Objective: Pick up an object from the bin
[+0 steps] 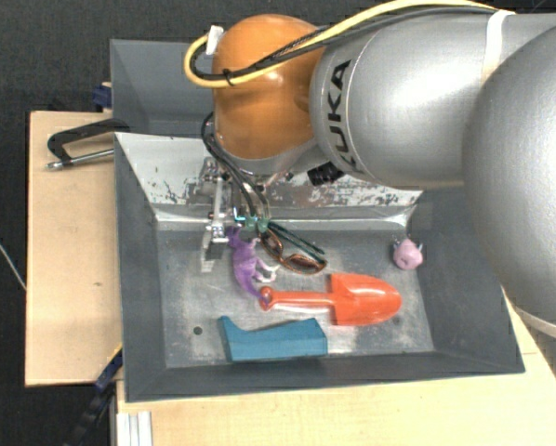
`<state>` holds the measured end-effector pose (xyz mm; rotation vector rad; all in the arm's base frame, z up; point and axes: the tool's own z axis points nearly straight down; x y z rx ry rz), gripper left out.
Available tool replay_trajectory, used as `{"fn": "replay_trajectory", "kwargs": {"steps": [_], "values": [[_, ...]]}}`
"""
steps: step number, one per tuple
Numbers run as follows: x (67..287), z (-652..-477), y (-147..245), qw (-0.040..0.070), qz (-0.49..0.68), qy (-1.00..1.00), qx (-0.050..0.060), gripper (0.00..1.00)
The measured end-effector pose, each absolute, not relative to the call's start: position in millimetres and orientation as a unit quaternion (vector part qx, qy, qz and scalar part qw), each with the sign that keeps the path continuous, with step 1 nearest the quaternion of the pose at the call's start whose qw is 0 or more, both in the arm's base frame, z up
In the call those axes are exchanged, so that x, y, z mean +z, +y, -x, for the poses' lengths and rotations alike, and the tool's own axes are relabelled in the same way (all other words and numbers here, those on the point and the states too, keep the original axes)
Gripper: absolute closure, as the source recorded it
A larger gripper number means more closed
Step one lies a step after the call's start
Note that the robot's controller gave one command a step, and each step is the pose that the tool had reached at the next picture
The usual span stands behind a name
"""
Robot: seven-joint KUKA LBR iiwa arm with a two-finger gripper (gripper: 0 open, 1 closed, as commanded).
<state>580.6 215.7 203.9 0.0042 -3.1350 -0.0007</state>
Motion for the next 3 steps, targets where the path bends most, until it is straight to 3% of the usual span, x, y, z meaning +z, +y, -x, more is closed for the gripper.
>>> {"fn": "replay_trajectory", "kwargs": {"steps": [2,3], "values": [[209,-586.7,219,-0.002,-0.029,-1.0,-0.001,0.0],[205,-593.5,223,-0.003,-0.099,-0.995,-0.001,0.0]]}}
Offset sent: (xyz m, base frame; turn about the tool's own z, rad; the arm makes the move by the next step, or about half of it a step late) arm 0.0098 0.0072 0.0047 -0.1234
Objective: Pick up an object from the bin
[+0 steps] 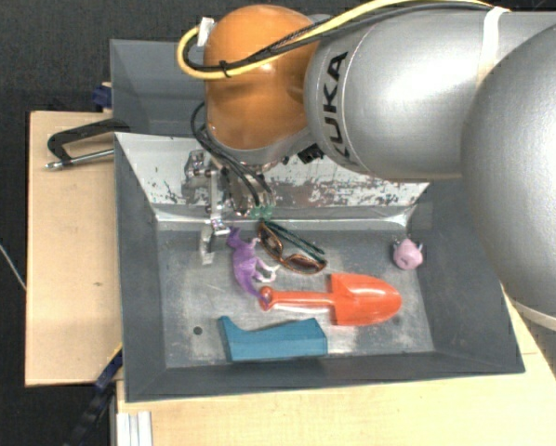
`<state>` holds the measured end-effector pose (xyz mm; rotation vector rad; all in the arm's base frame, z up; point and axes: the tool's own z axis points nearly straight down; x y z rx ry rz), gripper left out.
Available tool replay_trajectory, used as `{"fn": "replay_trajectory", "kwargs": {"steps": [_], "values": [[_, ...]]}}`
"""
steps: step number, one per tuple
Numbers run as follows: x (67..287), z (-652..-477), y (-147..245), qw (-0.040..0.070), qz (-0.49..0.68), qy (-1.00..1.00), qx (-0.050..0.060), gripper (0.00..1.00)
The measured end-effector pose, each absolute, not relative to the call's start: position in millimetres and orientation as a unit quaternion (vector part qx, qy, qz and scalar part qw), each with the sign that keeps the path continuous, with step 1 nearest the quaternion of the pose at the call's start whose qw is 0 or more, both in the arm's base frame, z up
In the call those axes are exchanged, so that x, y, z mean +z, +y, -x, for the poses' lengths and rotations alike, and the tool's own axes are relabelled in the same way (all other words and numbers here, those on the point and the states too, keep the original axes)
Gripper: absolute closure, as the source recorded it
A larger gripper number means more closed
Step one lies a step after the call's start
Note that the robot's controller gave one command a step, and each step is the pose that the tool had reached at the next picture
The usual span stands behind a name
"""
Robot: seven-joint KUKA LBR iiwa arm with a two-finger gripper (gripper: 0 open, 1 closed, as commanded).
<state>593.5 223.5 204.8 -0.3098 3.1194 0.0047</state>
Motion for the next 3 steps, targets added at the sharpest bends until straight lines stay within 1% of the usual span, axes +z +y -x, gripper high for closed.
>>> {"fn": "replay_trajectory", "kwargs": {"steps": [1,2,3], "values": [[210.5,-599.1,219.5,0.003,0.094,0.996,0.002,0.0],[206.6,-592.4,219.1,0.002,0.113,0.994,0.001,0.0],[204.7,-590.2,219.0,0.001,0.118,0.993,0.001,0.0]]}}
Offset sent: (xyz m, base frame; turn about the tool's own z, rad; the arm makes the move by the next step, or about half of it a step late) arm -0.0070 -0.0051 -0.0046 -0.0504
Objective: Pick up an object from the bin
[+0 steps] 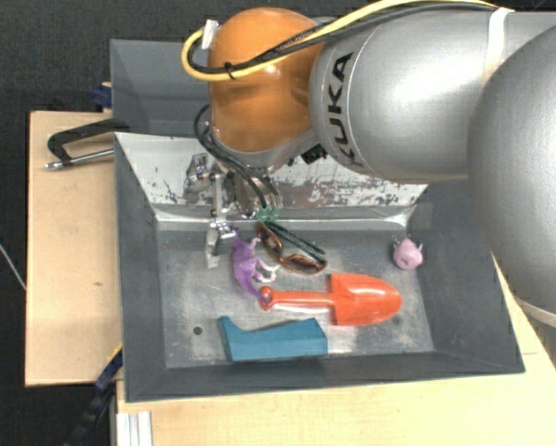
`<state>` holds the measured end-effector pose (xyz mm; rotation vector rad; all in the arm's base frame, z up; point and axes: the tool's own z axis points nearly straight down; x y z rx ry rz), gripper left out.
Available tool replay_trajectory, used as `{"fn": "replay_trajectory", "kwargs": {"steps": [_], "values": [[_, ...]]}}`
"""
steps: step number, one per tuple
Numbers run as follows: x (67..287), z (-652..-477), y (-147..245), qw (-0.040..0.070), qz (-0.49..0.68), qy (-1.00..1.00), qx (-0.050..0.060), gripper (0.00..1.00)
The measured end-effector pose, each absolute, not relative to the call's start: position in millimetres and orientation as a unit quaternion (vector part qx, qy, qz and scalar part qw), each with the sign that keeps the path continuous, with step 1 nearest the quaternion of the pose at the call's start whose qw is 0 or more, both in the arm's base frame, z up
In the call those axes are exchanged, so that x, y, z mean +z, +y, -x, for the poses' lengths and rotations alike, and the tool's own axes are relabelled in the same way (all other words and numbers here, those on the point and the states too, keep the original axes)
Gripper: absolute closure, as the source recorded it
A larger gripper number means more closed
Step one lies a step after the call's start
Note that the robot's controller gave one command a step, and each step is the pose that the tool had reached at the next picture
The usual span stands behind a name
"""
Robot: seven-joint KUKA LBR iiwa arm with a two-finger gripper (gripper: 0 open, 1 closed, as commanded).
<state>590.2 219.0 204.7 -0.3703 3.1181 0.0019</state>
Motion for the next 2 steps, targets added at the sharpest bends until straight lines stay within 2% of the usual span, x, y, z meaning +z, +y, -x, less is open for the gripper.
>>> {"fn": "replay_trajectory", "kwargs": {"steps": [1,2], "values": [[205,-588.9,215,0.001,0.183,0.983,0.0,0.0],[249,-582.5,202,0.001,0.298,0.955,0.001,0.0]]}}
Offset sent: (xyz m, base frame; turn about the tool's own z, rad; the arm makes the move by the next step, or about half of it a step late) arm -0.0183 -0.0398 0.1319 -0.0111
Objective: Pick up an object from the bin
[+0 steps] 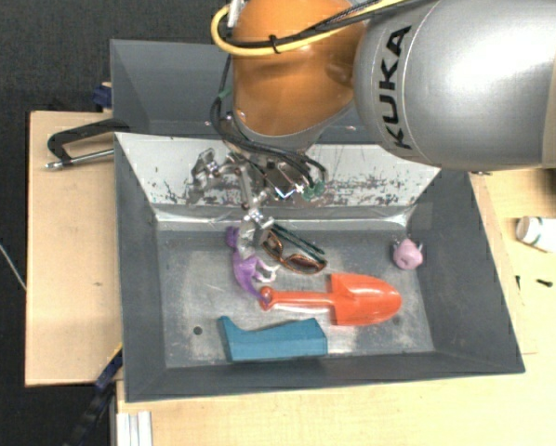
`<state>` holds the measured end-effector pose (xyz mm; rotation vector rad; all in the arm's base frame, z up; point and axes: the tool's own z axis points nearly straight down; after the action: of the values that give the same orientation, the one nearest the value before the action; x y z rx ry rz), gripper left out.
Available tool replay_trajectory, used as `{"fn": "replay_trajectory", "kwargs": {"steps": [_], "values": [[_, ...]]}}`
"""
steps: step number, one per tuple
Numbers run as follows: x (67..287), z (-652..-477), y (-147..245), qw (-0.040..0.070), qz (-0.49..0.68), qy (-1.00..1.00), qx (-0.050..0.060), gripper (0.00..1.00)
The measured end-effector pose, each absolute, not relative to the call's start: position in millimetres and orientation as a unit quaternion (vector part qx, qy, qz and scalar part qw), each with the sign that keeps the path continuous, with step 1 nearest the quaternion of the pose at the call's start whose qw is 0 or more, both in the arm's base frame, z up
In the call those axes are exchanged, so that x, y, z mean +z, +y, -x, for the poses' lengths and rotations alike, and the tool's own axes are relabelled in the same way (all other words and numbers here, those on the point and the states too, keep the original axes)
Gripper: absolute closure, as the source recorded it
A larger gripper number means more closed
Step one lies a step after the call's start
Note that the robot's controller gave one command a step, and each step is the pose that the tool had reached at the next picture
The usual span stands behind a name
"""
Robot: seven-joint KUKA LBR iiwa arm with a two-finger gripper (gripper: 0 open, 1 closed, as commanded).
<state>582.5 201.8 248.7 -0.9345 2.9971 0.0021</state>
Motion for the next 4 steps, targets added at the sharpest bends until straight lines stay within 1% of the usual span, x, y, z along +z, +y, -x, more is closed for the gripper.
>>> {"fn": "replay_trajectory", "kwargs": {"steps": [1,2,3,4], "values": [[218,-578.4,185,0.006,0.24,0.971,0.001,0.0],[189,-583.7,178,0.001,0.283,0.959,0.0,0.0],[147,-585.5,156,0.003,0.397,0.918,0.0,0.0],[147,-559.2,134,0.0,0.362,0.932,0.001,0.0]]}}
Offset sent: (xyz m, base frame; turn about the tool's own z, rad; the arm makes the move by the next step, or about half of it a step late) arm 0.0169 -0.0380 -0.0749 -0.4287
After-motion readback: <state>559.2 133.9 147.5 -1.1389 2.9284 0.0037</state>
